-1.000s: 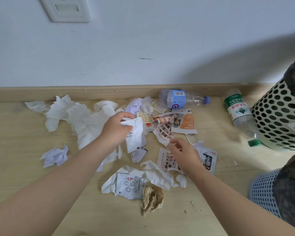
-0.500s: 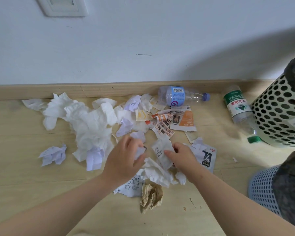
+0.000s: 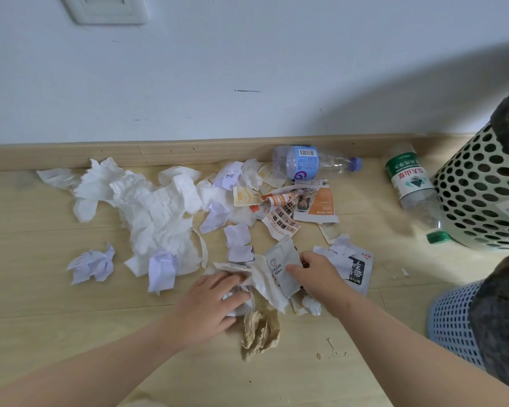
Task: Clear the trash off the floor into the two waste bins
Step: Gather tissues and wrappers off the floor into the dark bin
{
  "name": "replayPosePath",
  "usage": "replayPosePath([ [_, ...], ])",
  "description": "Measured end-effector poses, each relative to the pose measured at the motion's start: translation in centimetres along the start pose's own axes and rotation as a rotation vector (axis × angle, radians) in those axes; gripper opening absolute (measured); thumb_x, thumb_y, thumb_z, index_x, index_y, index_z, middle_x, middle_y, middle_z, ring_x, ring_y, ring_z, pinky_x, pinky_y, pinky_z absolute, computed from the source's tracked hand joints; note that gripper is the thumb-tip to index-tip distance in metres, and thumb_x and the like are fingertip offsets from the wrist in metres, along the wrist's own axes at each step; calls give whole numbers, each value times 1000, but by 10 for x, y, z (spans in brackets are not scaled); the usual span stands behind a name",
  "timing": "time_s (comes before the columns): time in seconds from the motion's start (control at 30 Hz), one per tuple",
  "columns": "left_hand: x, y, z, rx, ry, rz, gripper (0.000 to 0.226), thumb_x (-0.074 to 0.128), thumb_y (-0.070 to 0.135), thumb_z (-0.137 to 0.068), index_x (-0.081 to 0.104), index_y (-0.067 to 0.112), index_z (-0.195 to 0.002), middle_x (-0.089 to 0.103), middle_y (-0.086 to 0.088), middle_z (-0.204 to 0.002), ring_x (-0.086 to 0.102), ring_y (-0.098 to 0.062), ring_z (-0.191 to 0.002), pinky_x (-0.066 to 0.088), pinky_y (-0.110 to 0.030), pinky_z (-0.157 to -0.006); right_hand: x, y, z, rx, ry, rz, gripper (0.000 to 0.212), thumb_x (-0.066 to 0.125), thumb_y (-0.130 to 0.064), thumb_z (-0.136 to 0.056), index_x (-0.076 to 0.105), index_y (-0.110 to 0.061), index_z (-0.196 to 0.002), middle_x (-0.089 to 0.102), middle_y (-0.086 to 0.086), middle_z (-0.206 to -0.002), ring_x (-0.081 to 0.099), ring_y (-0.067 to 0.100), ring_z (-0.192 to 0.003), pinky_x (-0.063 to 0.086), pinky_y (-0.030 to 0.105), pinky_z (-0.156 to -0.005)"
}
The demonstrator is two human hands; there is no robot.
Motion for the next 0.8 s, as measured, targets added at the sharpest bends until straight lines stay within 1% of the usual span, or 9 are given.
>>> replayPosePath([
  [0.07,-6,-3,-6,-79,5,43,63,82,31,-41,52,32,-96,51,5,-112,54,-17,-96,53,-25,-64,0,-2,0,-3,4,-7,36,52,-18,-93,31,-17,-63,33,-1,-63,32,14,-58,28,27,-58],
  [0.13,-17,-1,-15,-148,-66,21,57,82,25,-39,57,30,-90,57,3,-109,63,-18,-88,48,-21,-53,0,-3,1,-4,13,-7,37,52,-18,-93,30,-17,-62,33,-2,-61,32,13,-56,27,26,-55],
  [0.23,-36,0,-26,-245,-305,29,36,64,16,-70,53,22,-104,42,5,-124,50,-21,-99,40,-25,-68,-3,-5,2,-4,22,-1,36,51,-18,-93,31,-16,-63,33,-2,-62,32,13,-57,28,25,-56],
  [0.3,-50,1,-35,-265,-484,56,24,58,16,-76,46,23,-94,42,6,-121,44,-18,-93,40,-27,-72,-6,-7,3,5,36,-40,36,51,-16,-93,31,-16,-63,33,-1,-62,33,14,-56,30,23,-54],
  [0.4,-88,-2,-47,-296,-539,127,24,63,18,-76,43,24,-87,42,8,-107,47,-14,-88,40,-24,-65,-14,-13,4,14,85,-93,31,50,-16,-93,36,-15,-65,40,1,-65,41,16,-61,36,25,-56],
  [0.5,-128,-3,-57,-366,-403,244,28,68,24,-75,45,27,-90,39,14,-93,50,-12,-83,43,-27,-69,-23,-26,7,-10,177,-121,22,48,-15,-93,41,-14,-72,43,-2,-65,40,13,-56,33,22,-50],
  [0.63,-150,7,-66,-450,71,454,40,70,26,-75,44,30,-106,39,15,-109,49,-9,-97,44,-27,-81,-26,-47,13,-102,259,-194,20,50,-10,-88,39,-17,-72,41,-2,-66,39,15,-59,38,28,-55],
  [0.7,-145,14,-67,-484,272,545,51,71,24,-75,44,29,-118,36,17,-113,42,-4,-103,37,-23,-81,-21,-55,17,-100,200,-386,19,50,-7,-88,42,-16,-74,45,1,-72,46,19,-66,48,36,-63],
  [0.8,-123,21,-68,-508,322,643,66,73,22,-76,39,26,-132,36,13,-119,38,-1,-104,30,-13,-80,-8,-65,24,-97,14,-628,14,47,-1,-91,47,-13,-83,56,7,-82,58,19,-68,55,37,-68],
])
Point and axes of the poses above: each hand's wrist, its own z-axis away from the middle knuckle, its own x-axis out of the palm, y = z × x, the point moved 3 cm from there along -z, towards the middle knuckle
